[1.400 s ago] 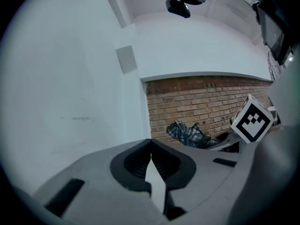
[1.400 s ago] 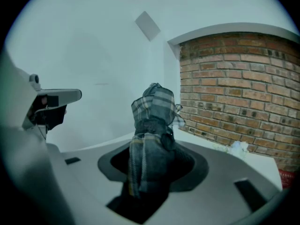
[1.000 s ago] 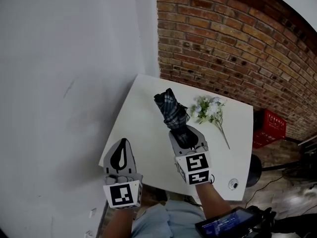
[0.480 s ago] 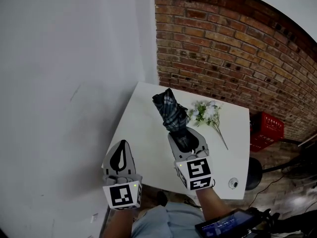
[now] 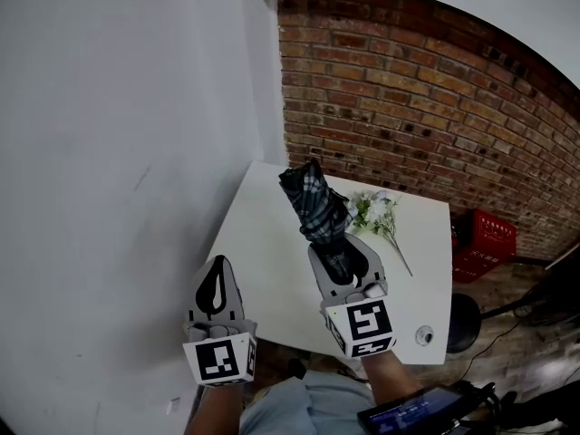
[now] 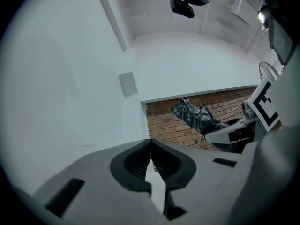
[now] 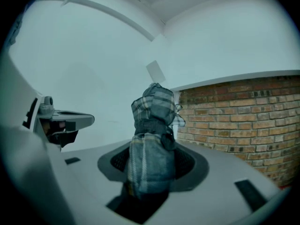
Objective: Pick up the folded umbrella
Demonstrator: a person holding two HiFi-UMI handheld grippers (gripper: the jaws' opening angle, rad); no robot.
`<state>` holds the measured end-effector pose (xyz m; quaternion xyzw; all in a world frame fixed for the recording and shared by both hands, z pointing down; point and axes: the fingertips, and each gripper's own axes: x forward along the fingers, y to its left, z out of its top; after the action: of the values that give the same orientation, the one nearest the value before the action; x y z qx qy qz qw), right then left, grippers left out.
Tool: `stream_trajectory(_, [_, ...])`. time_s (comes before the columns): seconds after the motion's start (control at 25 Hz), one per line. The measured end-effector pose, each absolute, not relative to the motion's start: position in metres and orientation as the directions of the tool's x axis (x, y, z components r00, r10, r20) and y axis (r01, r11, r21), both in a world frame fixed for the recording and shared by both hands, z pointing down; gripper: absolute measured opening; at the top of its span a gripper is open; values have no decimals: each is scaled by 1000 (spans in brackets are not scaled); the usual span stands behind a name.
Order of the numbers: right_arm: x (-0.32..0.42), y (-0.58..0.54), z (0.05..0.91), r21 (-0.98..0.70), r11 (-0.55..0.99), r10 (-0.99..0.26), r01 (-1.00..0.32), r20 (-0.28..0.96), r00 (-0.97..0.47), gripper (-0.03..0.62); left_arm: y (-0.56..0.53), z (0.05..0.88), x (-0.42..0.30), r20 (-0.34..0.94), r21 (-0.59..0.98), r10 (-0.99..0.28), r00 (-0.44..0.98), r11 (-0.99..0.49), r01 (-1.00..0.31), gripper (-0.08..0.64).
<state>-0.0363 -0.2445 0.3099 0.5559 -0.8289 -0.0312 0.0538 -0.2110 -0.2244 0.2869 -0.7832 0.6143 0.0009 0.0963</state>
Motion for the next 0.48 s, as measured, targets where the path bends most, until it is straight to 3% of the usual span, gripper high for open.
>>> stream_trajectory(0.48, [-27,-217,272,151,364,-925,-919,-52,-376,193,-203,252,-208,-200,-160,-949,243,-213,-964,8])
